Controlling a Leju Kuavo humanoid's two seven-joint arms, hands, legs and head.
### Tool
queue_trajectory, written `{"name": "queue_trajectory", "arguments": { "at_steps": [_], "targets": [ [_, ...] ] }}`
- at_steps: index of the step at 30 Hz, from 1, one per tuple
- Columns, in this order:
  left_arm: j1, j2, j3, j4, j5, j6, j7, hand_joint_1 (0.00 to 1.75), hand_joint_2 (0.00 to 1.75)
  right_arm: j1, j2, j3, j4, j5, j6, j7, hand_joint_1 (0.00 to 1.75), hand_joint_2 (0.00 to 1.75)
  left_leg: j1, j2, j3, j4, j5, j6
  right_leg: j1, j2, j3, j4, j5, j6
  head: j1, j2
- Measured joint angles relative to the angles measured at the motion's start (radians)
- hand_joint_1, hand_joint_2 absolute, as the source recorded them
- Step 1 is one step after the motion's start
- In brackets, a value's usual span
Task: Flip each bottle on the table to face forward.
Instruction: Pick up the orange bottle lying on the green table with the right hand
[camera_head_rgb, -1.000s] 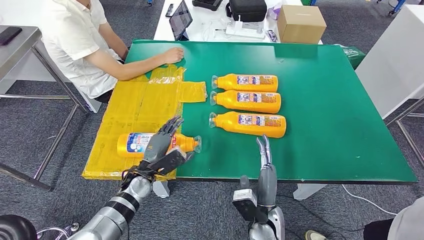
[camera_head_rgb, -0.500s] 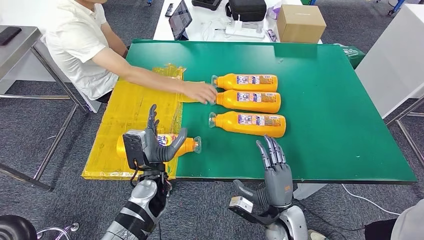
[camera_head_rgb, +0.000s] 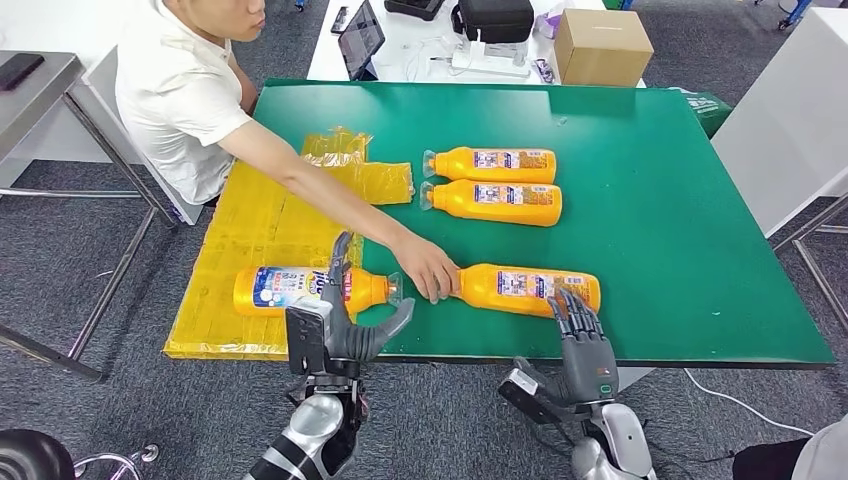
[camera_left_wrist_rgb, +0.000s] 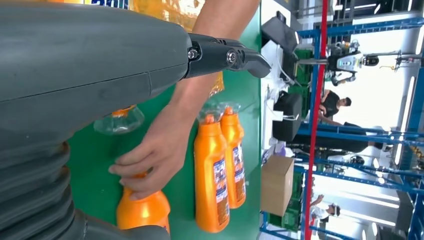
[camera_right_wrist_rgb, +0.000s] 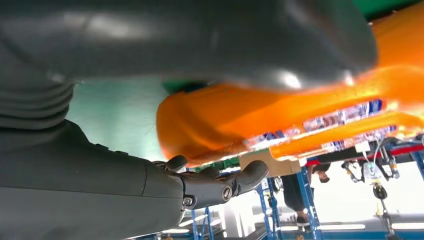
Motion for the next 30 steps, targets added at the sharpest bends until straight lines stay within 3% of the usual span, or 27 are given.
{"name": "queue_trajectory", "arguments": {
  "at_steps": [9,14,22,26,30],
  "targets": [
    [0.0,0.0,-0.019,0.005,0.002,0.005,-0.004,0.0,1.75,-0.019,-0.016,-0.001,0.038,0.016,0.0,0.013,0.0,0.0,0.0,0.0,0.0,0.0,0.0,0.0,0.0,0.0,0.0,0.0,0.0,0.0,0.0,0.0],
    [-0.001,-0.001,-0.029,0.005,0.005,0.064,-0.056,0.0,1.75,-0.057,-0.031,0.006,0.078,0.066,0.0,0.056,0.0,0.0,0.0,0.0,0.0,0.0,0.0,0.0,0.0,0.0,0.001,0.0,0.0,0.0,0.0,0.0],
    [-0.011,-0.001,-0.084,0.005,0.004,0.086,-0.082,0.0,1.75,-0.106,-0.05,0.045,0.084,0.146,-0.001,0.06,0.0,0.0,0.0,0.0,0.0,0.0,0.001,0.001,0.0,0.0,0.001,0.0,0.0,0.0,0.0,0.0],
    [-0.016,-0.001,-0.102,0.005,0.001,0.087,-0.083,0.0,1.75,-0.107,-0.055,0.062,0.028,0.184,-0.001,0.069,0.0,1.75,0.0,0.0,0.0,0.0,0.001,0.001,0.0,0.0,0.001,0.0,0.0,0.0,0.0,0.0],
    [-0.018,-0.001,-0.114,0.006,-0.001,0.08,-0.071,0.0,1.75,-0.108,-0.067,0.074,-0.035,0.25,-0.001,0.115,0.0,1.75,0.0,0.0,0.0,0.0,0.001,0.001,0.0,0.0,0.001,0.0,0.0,0.0,0.0,0.0]
  ]
}}
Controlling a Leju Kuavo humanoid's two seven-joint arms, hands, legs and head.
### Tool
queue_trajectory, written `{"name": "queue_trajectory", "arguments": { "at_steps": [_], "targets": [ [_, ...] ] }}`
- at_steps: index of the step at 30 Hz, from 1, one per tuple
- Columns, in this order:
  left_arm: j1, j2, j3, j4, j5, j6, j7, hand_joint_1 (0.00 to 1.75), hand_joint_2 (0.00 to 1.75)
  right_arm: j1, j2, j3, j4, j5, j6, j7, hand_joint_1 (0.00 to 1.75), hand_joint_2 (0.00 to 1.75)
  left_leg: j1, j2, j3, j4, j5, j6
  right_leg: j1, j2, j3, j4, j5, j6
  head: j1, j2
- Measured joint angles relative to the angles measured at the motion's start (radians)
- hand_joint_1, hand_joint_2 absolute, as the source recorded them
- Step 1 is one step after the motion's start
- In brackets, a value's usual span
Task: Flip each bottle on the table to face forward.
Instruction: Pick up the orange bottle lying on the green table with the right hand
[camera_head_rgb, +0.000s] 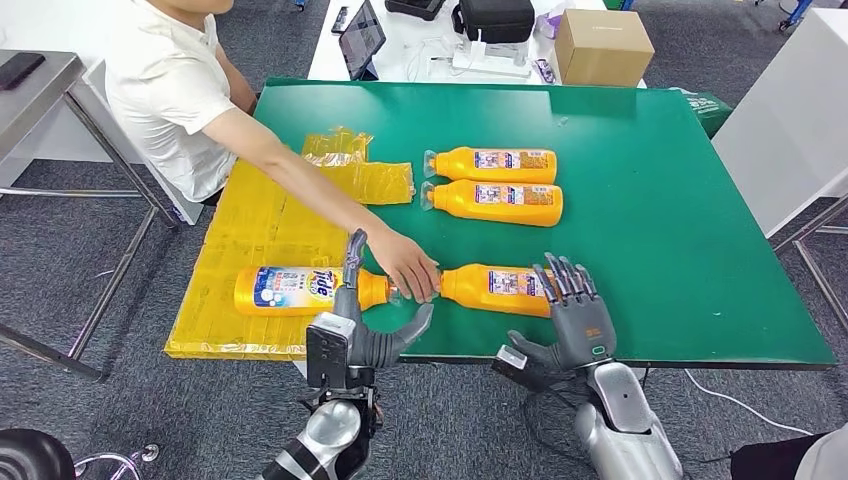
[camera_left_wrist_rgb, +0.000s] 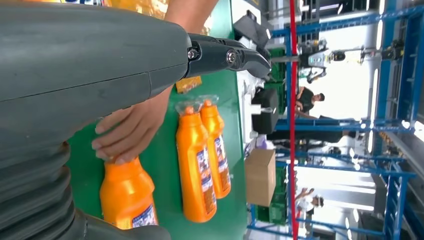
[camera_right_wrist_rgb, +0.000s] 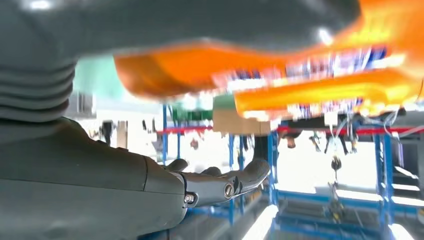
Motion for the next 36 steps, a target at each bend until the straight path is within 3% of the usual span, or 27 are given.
{"name": "queue_trajectory", "arguments": {
  "at_steps": [6,11,15,22,36],
  "targets": [
    [-0.003,0.0,-0.006,0.003,-0.006,-0.005,0.004,0.0,1.75,0.012,-0.023,0.037,-0.092,0.065,0.0,0.036,0.0,1.75,0.0,0.0,0.0,0.0,0.0,0.0,0.0,0.0,0.0,0.0,0.0,0.0,0.0,0.0],
    [-0.003,0.0,-0.006,0.003,0.003,-0.036,0.027,0.0,1.75,0.011,-0.045,0.081,-0.108,0.029,0.001,0.103,0.0,1.75,0.0,0.0,0.0,0.0,0.0,0.0,0.0,0.0,0.0,0.0,0.0,0.0,0.0,0.0],
    [-0.002,0.0,-0.006,0.003,0.021,-0.073,0.061,0.0,1.75,-0.037,-0.079,0.117,0.002,-0.106,0.037,0.139,0.0,1.75,0.0,0.0,0.0,0.0,0.0,0.0,0.0,0.0,0.0,0.0,0.0,0.0,0.0,0.0],
    [-0.001,0.0,-0.008,0.005,0.076,-0.143,0.125,0.0,1.75,-0.119,-0.111,0.17,0.199,-0.234,0.07,0.12,0.0,1.75,-0.001,-0.001,0.0,0.0,0.0,0.0,0.0,0.0,0.0,0.0,0.0,0.0,0.0,0.0],
    [-0.008,0.0,-0.014,0.009,0.088,-0.148,0.127,0.0,1.75,-0.212,-0.087,0.238,0.355,-0.24,0.029,0.103,0.03,1.75,0.0,0.0,0.002,0.0,0.001,0.001,0.0,0.0,0.002,0.0,0.001,0.0,0.0,0.0]
  ]
}}
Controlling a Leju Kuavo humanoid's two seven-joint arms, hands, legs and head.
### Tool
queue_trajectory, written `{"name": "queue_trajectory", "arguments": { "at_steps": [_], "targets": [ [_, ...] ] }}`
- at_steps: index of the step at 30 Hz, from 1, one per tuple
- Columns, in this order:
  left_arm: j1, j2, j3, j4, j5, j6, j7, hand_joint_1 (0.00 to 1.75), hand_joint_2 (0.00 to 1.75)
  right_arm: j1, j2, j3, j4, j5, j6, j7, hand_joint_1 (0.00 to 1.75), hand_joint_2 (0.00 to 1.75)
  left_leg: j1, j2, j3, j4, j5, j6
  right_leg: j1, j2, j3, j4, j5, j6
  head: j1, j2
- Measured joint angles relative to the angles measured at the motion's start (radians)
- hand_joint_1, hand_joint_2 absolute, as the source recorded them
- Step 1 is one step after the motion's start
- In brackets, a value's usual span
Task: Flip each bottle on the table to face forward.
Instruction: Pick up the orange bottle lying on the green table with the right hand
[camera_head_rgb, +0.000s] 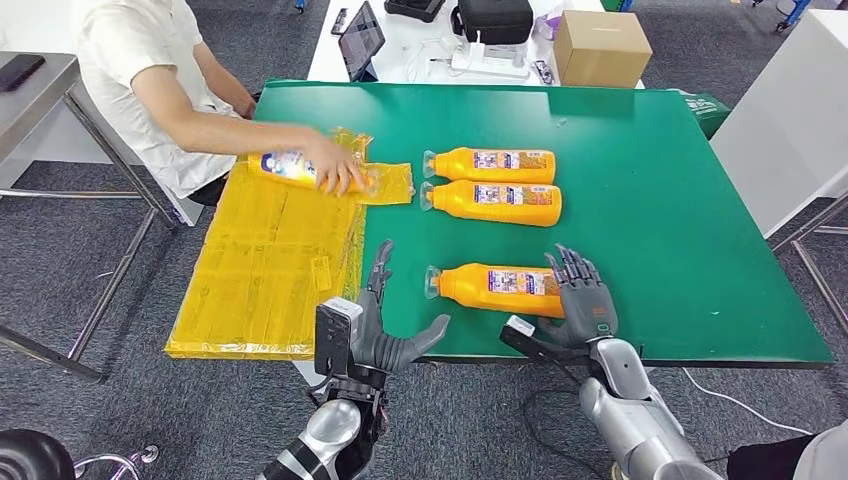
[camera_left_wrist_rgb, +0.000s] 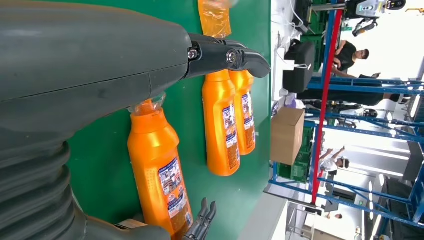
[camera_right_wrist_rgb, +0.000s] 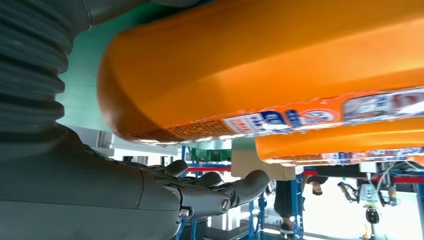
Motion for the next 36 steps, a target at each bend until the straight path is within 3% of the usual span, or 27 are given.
{"name": "queue_trajectory", "arguments": {
  "at_steps": [1,4,5,6,12,24,28,30,36],
  "targets": [
    [-0.001,0.0,-0.002,0.0,0.0,0.001,-0.001,0.0,1.75,-0.004,0.003,0.004,0.005,-0.003,0.001,-0.002,0.25,1.75,0.0,0.0,0.0,0.0,0.0,0.0,0.0,0.0,0.0,0.0,0.0,0.0,0.0,0.0],
    [-0.003,0.0,-0.009,0.0,0.0,0.001,-0.001,0.0,1.75,-0.011,0.009,0.013,0.019,-0.02,0.025,-0.011,1.44,1.75,0.0,0.0,0.0,0.0,0.0,0.0,0.0,0.0,0.0,0.0,0.0,0.0,0.0,0.0],
    [-0.004,0.0,-0.011,0.0,0.0,0.0,-0.001,0.0,1.75,-0.012,0.01,0.017,0.023,-0.027,0.037,-0.014,1.67,1.75,0.0,0.0,0.0,0.0,0.0,0.0,0.0,0.0,0.0,0.0,0.0,0.0,0.0,0.0],
    [-0.004,0.0,-0.013,0.0,0.0,0.0,-0.001,0.0,1.75,-0.012,0.01,0.019,0.026,-0.037,0.051,-0.019,1.74,1.75,0.0,0.0,0.0,0.0,0.0,0.0,0.0,0.0,0.0,0.0,0.0,0.0,0.0,0.0],
    [-0.005,0.0,-0.016,0.0,0.006,-0.008,0.007,0.0,1.75,-0.029,0.006,0.022,0.039,-0.078,0.098,-0.035,1.74,1.75,0.0,0.001,0.0,0.0,0.0,0.0,0.0,0.0,0.0,0.0,0.0,0.0,0.0,0.0],
    [-0.004,0.0,-0.016,0.0,0.024,-0.023,0.027,0.0,1.75,-0.028,0.007,0.027,0.053,-0.125,0.042,-0.062,1.69,1.75,0.0,0.0,0.001,0.0,0.0,0.0,0.0,0.0,0.001,0.0,0.0,0.0,0.0,0.0],
    [-0.004,0.001,-0.016,0.0,0.048,-0.02,0.033,0.0,1.75,-0.013,0.017,0.024,0.05,-0.218,0.026,-0.135,1.7,1.75,0.0,0.0,0.0,0.0,0.0,0.0,0.0,0.0,0.001,0.0,0.0,0.0,0.0,0.0],
    [-0.004,0.001,-0.015,0.0,0.063,-0.017,0.035,0.0,1.75,-0.001,0.025,0.016,0.035,-0.276,0.025,-0.175,1.61,1.75,0.0,0.0,0.0,0.0,0.0,0.0,0.0,0.0,0.001,0.0,0.0,0.0,0.0,0.0],
    [0.018,0.011,-0.01,-0.01,0.128,-0.035,-0.013,0.0,1.75,0.062,0.073,-0.015,-0.091,-0.492,0.085,-0.266,1.51,1.75,0.0,0.0,0.0,0.0,0.0,0.0,0.0,0.0,0.0,0.0,0.0,0.0,0.0,0.0]
  ]
}}
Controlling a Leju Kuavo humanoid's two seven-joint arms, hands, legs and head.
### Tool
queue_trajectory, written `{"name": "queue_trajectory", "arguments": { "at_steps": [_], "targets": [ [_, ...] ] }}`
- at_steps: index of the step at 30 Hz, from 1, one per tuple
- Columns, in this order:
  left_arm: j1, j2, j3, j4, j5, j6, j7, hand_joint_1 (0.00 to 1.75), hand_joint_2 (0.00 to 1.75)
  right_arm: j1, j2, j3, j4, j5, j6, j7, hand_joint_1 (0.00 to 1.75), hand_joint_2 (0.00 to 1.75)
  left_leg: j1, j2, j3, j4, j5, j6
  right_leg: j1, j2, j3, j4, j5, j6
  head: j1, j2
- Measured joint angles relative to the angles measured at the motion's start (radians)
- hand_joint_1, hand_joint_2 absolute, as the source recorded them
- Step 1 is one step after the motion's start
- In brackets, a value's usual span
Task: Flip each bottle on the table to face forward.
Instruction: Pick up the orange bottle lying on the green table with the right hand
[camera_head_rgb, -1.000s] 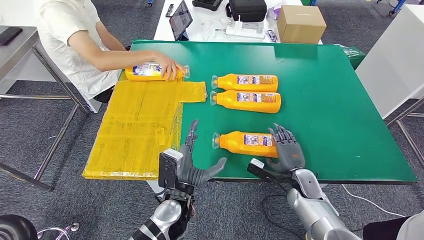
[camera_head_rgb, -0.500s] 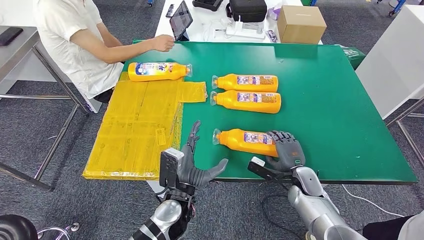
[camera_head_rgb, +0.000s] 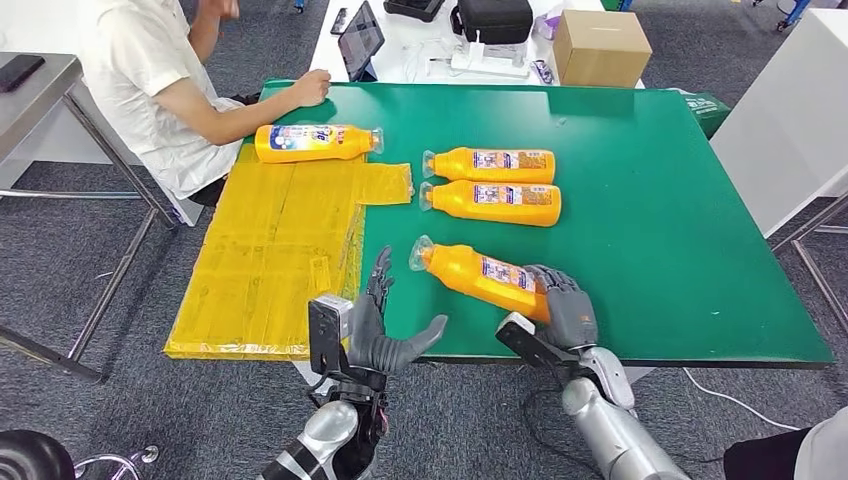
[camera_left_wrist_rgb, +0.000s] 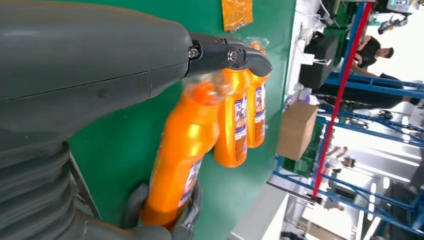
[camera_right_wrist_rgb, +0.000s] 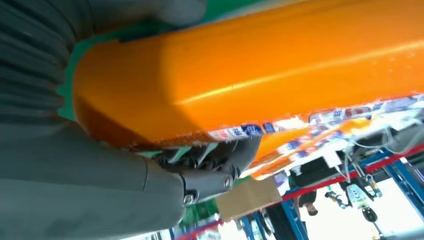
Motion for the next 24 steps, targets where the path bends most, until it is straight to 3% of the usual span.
{"name": "queue_trajectory", "arguments": {
  "at_steps": [7,13,16,20,24],
  "targets": [
    [0.138,0.07,0.016,-0.105,-0.014,-0.171,-0.071,0.0,1.75,0.13,0.027,-0.019,-0.284,-0.075,0.002,-0.005,1.27,1.75,0.0,-0.001,-0.002,0.0,-0.001,0.0,0.0,0.0,-0.001,0.0,-0.003,0.002,0.0,0.0],
    [0.207,0.109,0.045,-0.177,0.002,-0.276,-0.105,0.0,1.75,0.201,0.039,-0.04,-0.469,-0.115,0.006,-0.023,1.39,1.75,0.0,-0.002,-0.004,0.0,-0.001,0.0,0.0,0.0,-0.002,0.0,-0.003,0.002,0.0,0.0],
    [0.228,0.118,0.057,-0.216,0.039,-0.331,-0.084,0.0,1.75,0.21,0.059,-0.036,-0.537,-0.14,0.042,-0.041,1.41,1.75,0.0,-0.002,-0.003,0.0,-0.001,0.0,0.0,0.0,-0.002,0.0,-0.003,0.002,0.0,0.0],
    [0.238,0.116,0.075,-0.255,0.053,-0.333,-0.048,0.0,1.75,0.213,0.09,0.01,-0.617,-0.122,0.068,-0.038,1.4,1.75,0.001,-0.001,-0.003,0.0,-0.001,-0.001,0.0,0.0,-0.002,0.0,-0.003,0.002,0.0,0.0],
    [0.238,0.106,0.09,-0.275,0.075,-0.324,-0.034,0.0,1.75,0.214,0.113,0.082,-0.657,-0.131,0.107,-0.033,1.28,1.75,0.001,-0.001,-0.003,0.0,-0.001,-0.001,0.0,0.0,-0.002,0.0,-0.003,0.002,0.0,0.0]
  ]
}}
